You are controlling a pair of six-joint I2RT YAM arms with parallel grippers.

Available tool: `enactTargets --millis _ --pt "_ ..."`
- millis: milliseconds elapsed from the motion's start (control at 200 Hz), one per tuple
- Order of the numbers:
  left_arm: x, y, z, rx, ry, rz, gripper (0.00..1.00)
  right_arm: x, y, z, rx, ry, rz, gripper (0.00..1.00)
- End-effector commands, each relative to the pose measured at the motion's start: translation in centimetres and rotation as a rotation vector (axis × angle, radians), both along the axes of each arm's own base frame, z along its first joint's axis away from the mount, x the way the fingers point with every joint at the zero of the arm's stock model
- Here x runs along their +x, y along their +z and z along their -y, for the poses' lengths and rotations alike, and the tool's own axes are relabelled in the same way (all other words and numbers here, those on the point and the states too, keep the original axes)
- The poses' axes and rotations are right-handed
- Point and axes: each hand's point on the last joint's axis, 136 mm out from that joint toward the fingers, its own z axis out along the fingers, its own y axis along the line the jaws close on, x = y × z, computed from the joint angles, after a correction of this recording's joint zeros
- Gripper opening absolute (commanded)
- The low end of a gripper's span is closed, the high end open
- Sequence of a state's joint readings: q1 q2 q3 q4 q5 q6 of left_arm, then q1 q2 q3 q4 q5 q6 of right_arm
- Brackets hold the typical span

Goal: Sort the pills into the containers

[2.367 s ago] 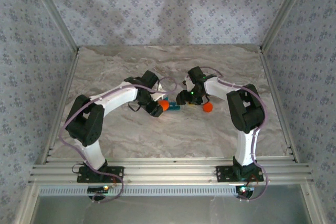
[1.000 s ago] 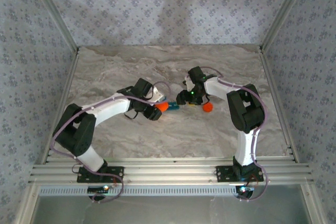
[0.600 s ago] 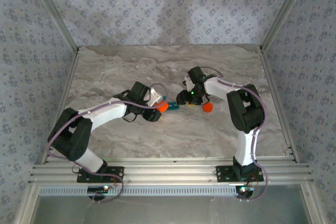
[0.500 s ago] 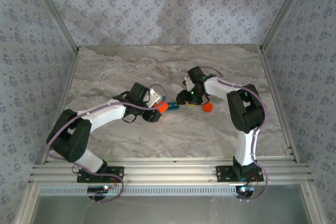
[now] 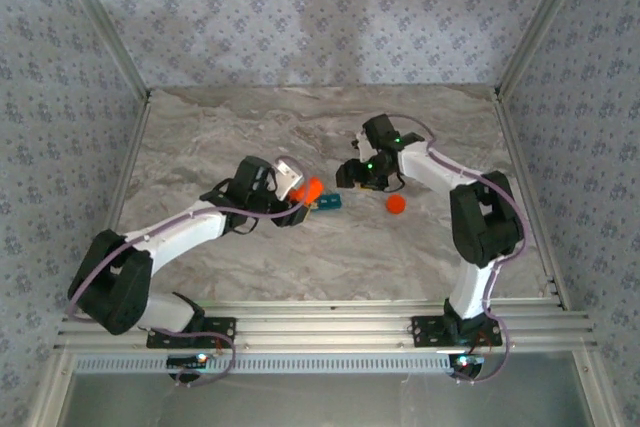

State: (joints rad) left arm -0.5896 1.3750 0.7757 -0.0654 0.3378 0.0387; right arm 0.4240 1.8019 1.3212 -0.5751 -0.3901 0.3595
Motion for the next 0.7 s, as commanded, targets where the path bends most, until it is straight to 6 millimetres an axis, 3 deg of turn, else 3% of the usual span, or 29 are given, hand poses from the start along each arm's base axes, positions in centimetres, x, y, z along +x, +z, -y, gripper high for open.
enactTargets --millis 0,125,265,475,695 --pt "1.0 4.0 1.1 -0.104 -0.018 0.098 0.00 0.3 3.4 1.3 0.046 -0.072 0.013 0.65" --pt "1.9 6.8 1.8 -0.169 -0.024 0.178 0.00 0.8 4.9 3.3 0.067 -0.139 0.038 0.65" --pt "3.1 10.2 2.6 -0.243 -0.024 0.265 0.00 0.8 5.2 6.8 0.034 -0.233 0.040 0.66" --pt "4.9 15.3 4.1 -0.357 -0.040 0.394 0.00 -1.0 2.3 11.7 -0.126 -0.309 -0.030 0.67" --pt "6.7 19.0 5.7 -0.413 -0.071 0.488 0.00 -2.1 -1.3 14.0 -0.253 -0.312 -0.113 0.69"
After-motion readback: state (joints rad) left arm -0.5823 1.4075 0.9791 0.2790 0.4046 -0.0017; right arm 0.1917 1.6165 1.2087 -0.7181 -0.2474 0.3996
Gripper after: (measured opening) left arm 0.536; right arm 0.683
